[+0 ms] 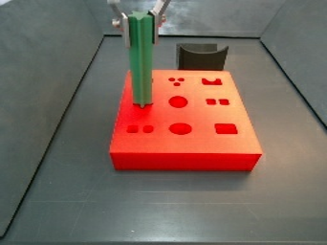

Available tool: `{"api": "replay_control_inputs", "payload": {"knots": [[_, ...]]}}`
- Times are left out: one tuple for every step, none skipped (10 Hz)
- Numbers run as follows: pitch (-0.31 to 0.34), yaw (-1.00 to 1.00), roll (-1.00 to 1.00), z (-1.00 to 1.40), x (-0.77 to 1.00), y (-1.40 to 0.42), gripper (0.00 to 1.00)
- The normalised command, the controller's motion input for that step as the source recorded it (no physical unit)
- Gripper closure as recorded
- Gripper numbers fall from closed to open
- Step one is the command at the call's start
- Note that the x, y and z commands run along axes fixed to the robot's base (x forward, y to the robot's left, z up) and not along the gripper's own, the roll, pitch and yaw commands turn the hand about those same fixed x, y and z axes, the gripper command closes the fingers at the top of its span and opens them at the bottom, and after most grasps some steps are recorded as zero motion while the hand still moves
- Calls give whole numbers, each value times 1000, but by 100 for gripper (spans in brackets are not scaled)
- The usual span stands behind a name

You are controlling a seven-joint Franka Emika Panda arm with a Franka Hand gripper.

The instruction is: Insert the star object.

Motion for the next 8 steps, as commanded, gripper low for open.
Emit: {"api": "replay_control_inputs", "payload": {"knots": [[0, -11, 27, -237, 131, -40, 100], [0, 0, 34, -266, 123, -46, 100], [0, 0, 34, -300, 166, -34, 100], [0, 0, 54, -326, 143, 0, 100], [0, 0, 96, -343, 157, -34, 100], [6, -20, 111, -437, 174, -77, 100], [0, -34, 33, -609, 57, -23, 100], [-4, -54, 0, -737, 86, -9, 100]]}}
